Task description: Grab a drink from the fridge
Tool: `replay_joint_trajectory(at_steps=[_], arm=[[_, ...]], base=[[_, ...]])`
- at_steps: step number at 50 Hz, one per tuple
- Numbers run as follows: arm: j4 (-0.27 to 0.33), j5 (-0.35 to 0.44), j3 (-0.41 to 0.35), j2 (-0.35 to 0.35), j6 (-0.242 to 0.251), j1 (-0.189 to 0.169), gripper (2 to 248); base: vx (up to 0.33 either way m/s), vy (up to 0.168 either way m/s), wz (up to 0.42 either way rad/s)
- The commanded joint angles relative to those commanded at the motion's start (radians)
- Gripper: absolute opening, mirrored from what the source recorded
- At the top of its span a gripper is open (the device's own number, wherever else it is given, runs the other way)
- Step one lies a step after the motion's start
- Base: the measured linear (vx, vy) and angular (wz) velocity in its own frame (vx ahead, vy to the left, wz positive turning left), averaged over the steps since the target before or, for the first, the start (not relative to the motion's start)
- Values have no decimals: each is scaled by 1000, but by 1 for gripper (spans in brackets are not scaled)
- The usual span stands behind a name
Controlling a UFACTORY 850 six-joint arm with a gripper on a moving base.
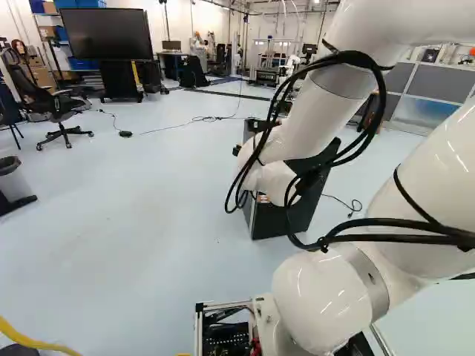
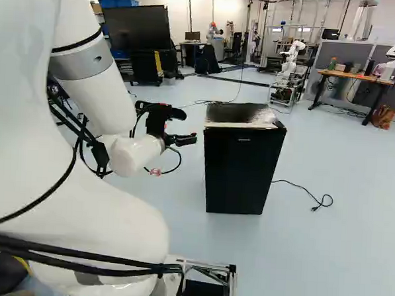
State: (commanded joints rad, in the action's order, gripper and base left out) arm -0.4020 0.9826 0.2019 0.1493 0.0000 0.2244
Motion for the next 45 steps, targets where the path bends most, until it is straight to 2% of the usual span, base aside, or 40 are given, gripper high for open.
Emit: replay_joint_trajectory(at_steps=[8, 26, 45], arm=[[-61, 19, 23, -36, 0, 25, 247], [-192, 45, 105, -170, 0, 67, 247], [-328, 60, 192, -304, 0, 72, 247]], base=[[0, 0, 0], [0, 0, 0], [0, 0, 0]])
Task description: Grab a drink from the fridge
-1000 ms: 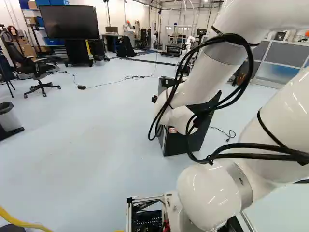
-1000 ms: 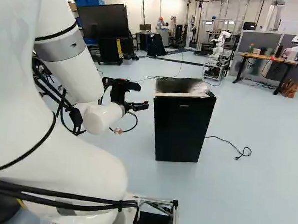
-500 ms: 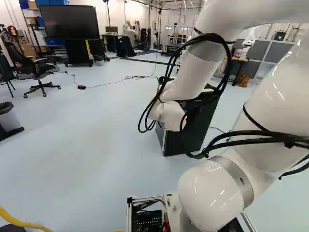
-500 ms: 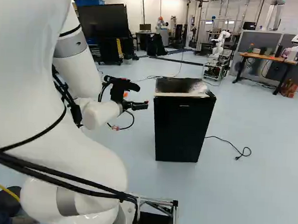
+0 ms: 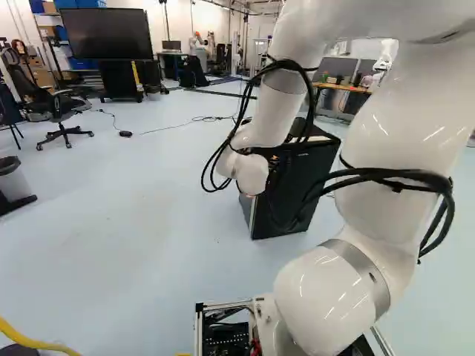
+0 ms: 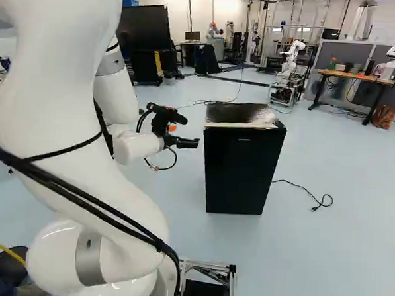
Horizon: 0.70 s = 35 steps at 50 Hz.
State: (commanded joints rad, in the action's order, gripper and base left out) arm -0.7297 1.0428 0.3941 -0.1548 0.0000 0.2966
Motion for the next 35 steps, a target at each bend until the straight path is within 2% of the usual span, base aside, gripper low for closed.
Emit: replay_joint_trajectory(at_steps=[24, 35], arm=[[-171, 19, 89, -142, 0, -13, 247], [-210, 23, 130, -189, 0, -19, 247]], base=[[0, 0, 0], [0, 0, 0]])
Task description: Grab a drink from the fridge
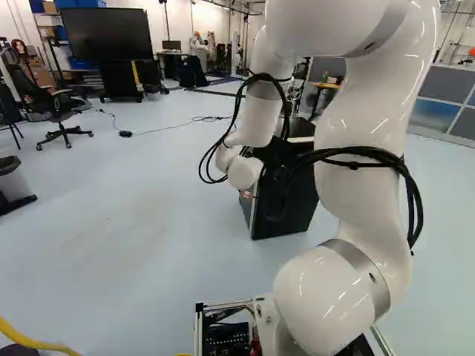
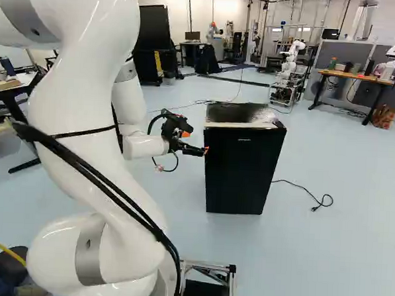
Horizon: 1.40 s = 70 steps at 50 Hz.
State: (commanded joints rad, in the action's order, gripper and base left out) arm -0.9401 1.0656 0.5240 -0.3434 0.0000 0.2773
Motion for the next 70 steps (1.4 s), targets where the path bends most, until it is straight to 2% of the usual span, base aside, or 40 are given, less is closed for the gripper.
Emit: replay_joint_trajectory(at_steps=[31, 70], arm=[[-5, 0, 118, -87, 0, -24, 247], [-5, 0, 186, -135, 0, -73, 247]], base=[[0, 0, 0], [0, 0, 0]])
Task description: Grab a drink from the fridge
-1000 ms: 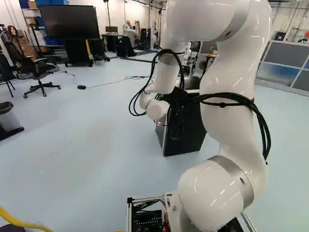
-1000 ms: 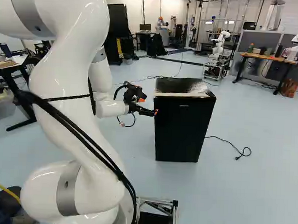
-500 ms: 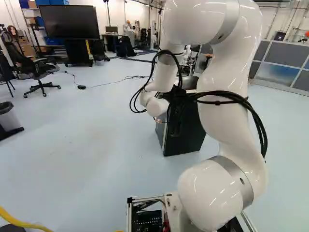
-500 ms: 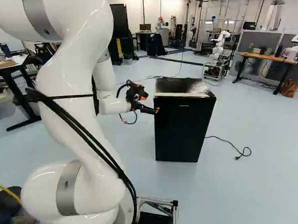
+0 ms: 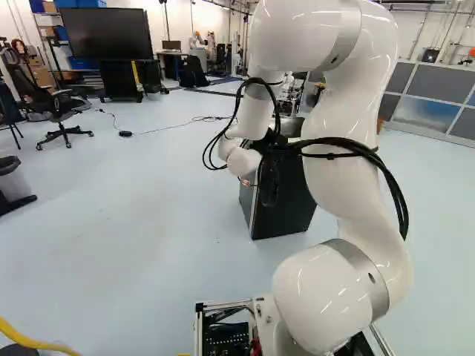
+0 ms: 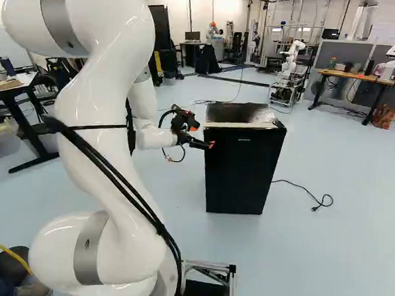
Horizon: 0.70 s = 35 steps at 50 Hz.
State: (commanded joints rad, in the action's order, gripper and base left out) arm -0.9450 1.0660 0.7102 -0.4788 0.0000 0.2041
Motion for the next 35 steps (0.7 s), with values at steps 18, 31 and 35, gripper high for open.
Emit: replay_joint_trajectory(at_steps=[18, 31, 35], arm=[[0, 0, 20, -14, 0, -25, 247], [0, 0, 31, -21, 0, -43, 247], [0, 0, 33, -23, 0, -49, 247]], base=[[0, 0, 0], [0, 0, 0], [0, 0, 0]])
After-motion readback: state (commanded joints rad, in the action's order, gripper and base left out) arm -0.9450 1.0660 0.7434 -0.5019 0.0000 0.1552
